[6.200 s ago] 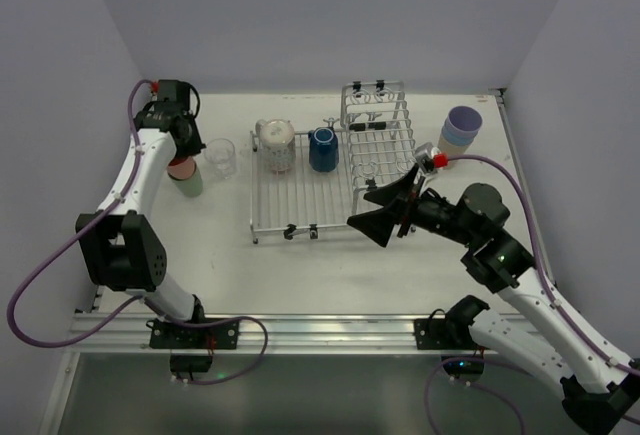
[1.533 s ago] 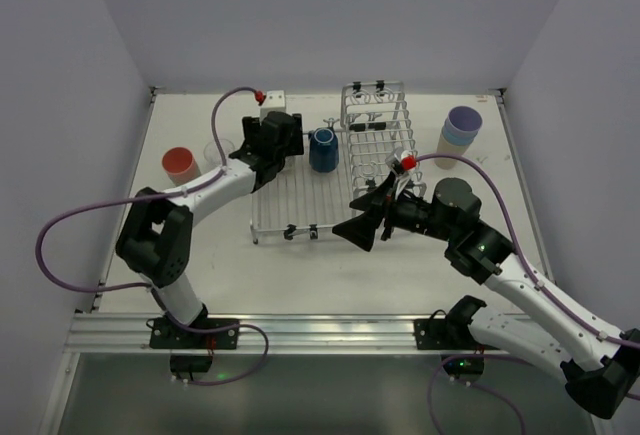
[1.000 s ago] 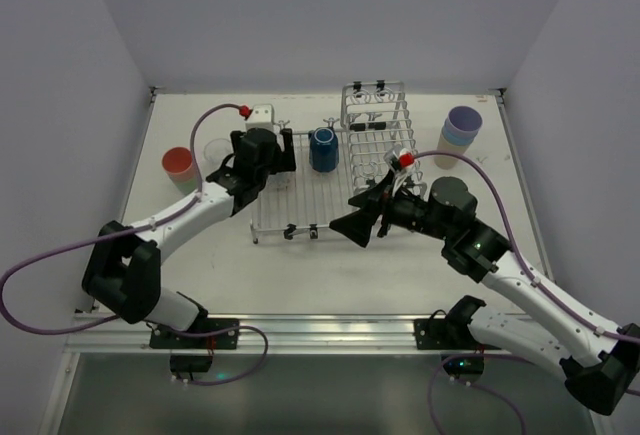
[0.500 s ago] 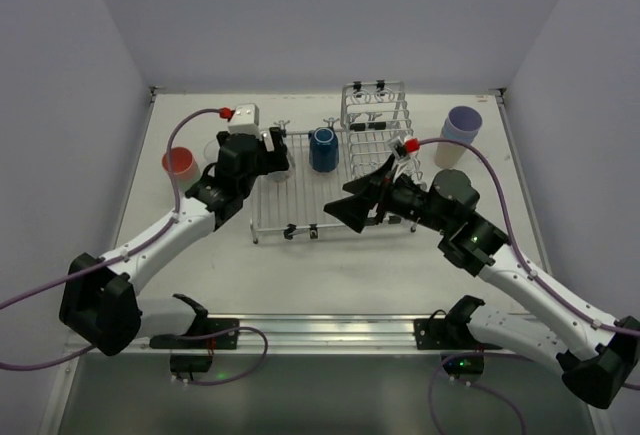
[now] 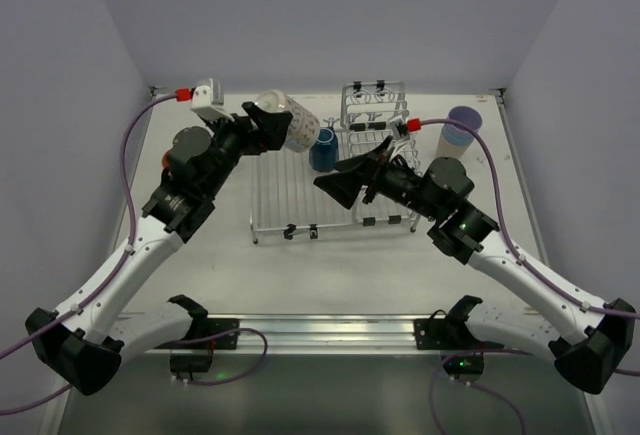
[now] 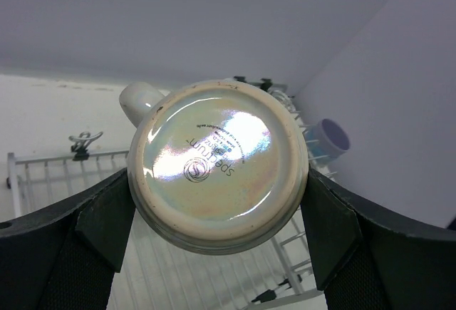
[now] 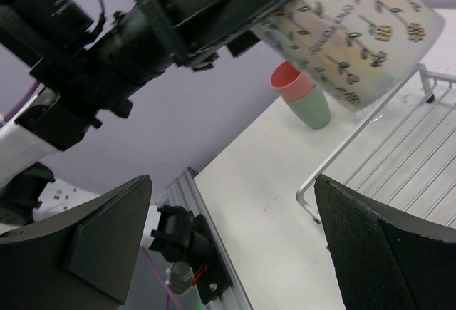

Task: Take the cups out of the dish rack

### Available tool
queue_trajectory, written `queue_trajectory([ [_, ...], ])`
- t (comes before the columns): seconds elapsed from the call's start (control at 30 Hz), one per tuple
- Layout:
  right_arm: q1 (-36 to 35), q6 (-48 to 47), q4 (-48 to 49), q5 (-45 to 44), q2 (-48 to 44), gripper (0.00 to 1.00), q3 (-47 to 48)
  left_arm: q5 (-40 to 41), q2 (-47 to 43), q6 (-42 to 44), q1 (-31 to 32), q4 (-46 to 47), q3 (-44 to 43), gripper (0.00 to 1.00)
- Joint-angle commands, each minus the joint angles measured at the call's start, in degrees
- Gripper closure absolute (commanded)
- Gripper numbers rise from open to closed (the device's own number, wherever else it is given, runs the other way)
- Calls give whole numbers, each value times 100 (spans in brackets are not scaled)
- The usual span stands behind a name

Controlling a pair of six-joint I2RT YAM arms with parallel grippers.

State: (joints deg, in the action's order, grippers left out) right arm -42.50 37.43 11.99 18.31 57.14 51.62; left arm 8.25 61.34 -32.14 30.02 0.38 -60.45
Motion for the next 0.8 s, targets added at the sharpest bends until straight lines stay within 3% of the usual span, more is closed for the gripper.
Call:
queue_trajectory([
  [0.0, -39, -50, 445, -554, 86, 1, 410, -569, -438, -608, -22, 1165, -424, 100],
  [0.33, -30, -227, 567, -759, 262, 1, 753, -1615, -685, -1391, -23, 1816, -398, 100],
  [0.77, -21, 18, 1244, -320, 490, 1, 806, -2187, -896, -1997, -14, 2299, -328, 100],
])
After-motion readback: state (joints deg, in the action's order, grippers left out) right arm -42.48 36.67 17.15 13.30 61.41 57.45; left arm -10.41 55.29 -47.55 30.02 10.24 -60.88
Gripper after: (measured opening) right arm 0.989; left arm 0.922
